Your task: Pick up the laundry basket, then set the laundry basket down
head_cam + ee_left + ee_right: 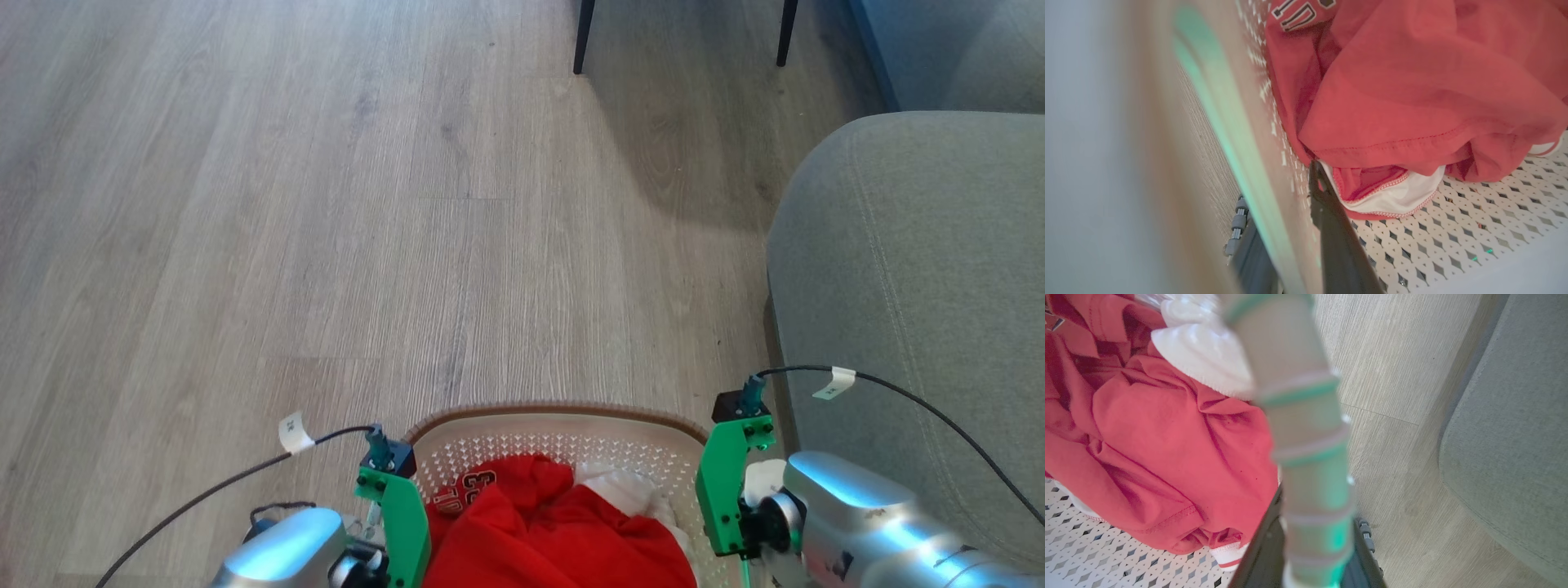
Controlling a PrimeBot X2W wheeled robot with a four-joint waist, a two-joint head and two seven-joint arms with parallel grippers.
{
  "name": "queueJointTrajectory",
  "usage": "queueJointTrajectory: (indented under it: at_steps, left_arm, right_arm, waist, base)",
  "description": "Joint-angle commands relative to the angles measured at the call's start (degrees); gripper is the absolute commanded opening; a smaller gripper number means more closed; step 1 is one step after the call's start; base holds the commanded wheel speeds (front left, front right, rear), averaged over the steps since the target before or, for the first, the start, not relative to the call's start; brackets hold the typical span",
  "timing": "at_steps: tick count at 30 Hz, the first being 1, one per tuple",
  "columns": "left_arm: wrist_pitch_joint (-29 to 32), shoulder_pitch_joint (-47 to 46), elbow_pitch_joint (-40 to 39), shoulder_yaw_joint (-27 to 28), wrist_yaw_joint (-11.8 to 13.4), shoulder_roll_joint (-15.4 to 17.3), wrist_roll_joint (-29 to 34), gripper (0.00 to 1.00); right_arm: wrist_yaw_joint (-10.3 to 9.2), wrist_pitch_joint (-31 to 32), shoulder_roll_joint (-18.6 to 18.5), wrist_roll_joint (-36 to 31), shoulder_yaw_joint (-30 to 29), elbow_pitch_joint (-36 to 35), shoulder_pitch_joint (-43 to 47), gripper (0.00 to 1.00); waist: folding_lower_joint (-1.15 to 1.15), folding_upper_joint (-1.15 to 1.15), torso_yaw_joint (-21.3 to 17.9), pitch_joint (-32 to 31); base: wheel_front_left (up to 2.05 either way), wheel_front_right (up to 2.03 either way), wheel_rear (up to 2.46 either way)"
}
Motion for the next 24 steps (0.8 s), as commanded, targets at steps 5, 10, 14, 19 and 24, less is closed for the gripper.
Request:
queueJointTrajectory:
  at_steps: [5, 10, 14, 19, 24]
  left_arm:
    - [0.91, -1.59, -2.06, -0.92, -2.14, -0.15, 0.98, 0.0]
    - [1.01, -1.55, -2.04, -0.92, -2.14, -0.17, 0.97, 0.0]
    - [0.99, -1.53, -1.99, -0.92, -2.14, -0.16, 0.95, 0.0]
    - [0.92, -1.6, -1.95, -0.92, -2.14, -0.2, 0.91, 0.0]
    - [0.95, -1.62, -1.9, -0.93, -2.14, -0.23, 0.88, 0.0]
  right_arm:
    - [1.0, -0.47, 0.51, -1.07, 0.64, -1.89, -2.87, 0.0]
    - [1.0, -0.52, 0.44, -1.02, 0.64, -1.8, -2.86, 0.0]
    - [1.0, -0.52, 0.43, -0.97, 0.64, -1.79, -2.89, 0.0]
    - [1.0, -0.46, 0.38, -0.97, 0.64, -1.86, -2.92, 0.0]
    - [1.0, -0.4, 0.35, -0.95, 0.64, -1.87, -2.92, 0.0]
  waist:
    - [0.0, 0.0, 0.02, 0.03]
    - [0.0, 0.0, 0.09, -0.01]
    - [0.0, 0.0, 0.12, -0.03]
    - [0.0, 0.0, 0.15, 0.01]
    - [0.0, 0.0, 0.15, 0.02]
  base:
    - [0.0, 0.0, 0.0]
    - [0.0, 0.0, 0.0]
    - [0.0, 0.0, 0.0]
    - [0.0, 0.0, 0.0]
    - [0.0, 0.0, 0.0]
